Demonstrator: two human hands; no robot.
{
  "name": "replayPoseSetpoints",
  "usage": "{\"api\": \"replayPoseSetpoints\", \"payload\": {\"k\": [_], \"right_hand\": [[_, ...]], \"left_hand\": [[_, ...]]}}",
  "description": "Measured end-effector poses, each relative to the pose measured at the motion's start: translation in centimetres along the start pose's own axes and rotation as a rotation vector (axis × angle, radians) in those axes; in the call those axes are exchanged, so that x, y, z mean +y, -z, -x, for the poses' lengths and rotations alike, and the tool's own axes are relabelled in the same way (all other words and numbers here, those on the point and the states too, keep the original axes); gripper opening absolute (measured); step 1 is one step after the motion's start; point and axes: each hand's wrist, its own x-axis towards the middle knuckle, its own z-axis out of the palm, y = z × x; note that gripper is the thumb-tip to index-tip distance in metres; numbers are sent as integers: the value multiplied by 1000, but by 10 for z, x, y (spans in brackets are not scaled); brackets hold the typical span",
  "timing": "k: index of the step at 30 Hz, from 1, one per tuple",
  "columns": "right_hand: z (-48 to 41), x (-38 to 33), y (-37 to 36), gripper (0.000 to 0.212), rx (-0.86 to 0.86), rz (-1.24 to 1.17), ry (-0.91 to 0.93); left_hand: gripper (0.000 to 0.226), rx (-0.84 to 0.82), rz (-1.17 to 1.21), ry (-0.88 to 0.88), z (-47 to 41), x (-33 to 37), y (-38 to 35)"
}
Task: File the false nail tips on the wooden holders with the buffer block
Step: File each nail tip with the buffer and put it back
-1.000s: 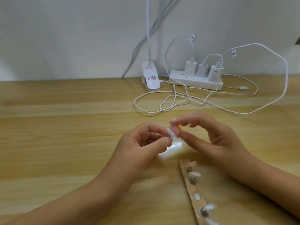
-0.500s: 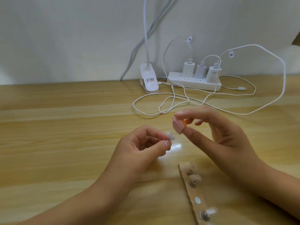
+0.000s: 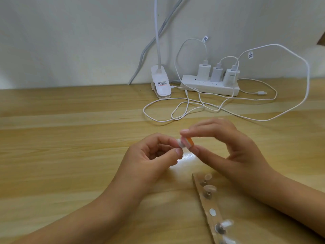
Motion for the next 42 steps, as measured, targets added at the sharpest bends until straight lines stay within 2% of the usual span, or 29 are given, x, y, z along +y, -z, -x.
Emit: {"api": "replayPoseSetpoints", "payload": {"k": [3,7,10,13,22,25,27,30,32,36,42], "right_hand": [[0,-1,0,26,45,-21,-13],[-1,-2,0,24,11,11,-5],[-1,-1,1,19,52,-34,3],[0,0,0,20,-4,-1,-22],[0,1,-1,25,25,-63,-19],[0,2,-1,22,-28,-29,-38],[0,1,-1,22,-5,-70,-63],[0,0,-2,23,-23,-44,-7],[-1,6,0,21,-39,-12,-92],[-6,16,11,22,82,-149,-288],[-4,21,11,24,75,-212,-342]], "left_hand": [[19,0,27,2,0,1,0],[8,12,40,9,0,1,0],[7,0,47,11,0,4,-1],[6,-6,32,6,1,2,-1],[11,-36,8,-3,1,1,-1],[5,-31,-4,-6,2,0,-1],[9,-27,0,-6,2,0,-1],[16,-33,-7,-17,1,-1,0],[14,-35,20,-13,1,-1,0],[18,-71,14,-38,5,3,-1],[8,-161,-165,-231,20,10,-6]]}}
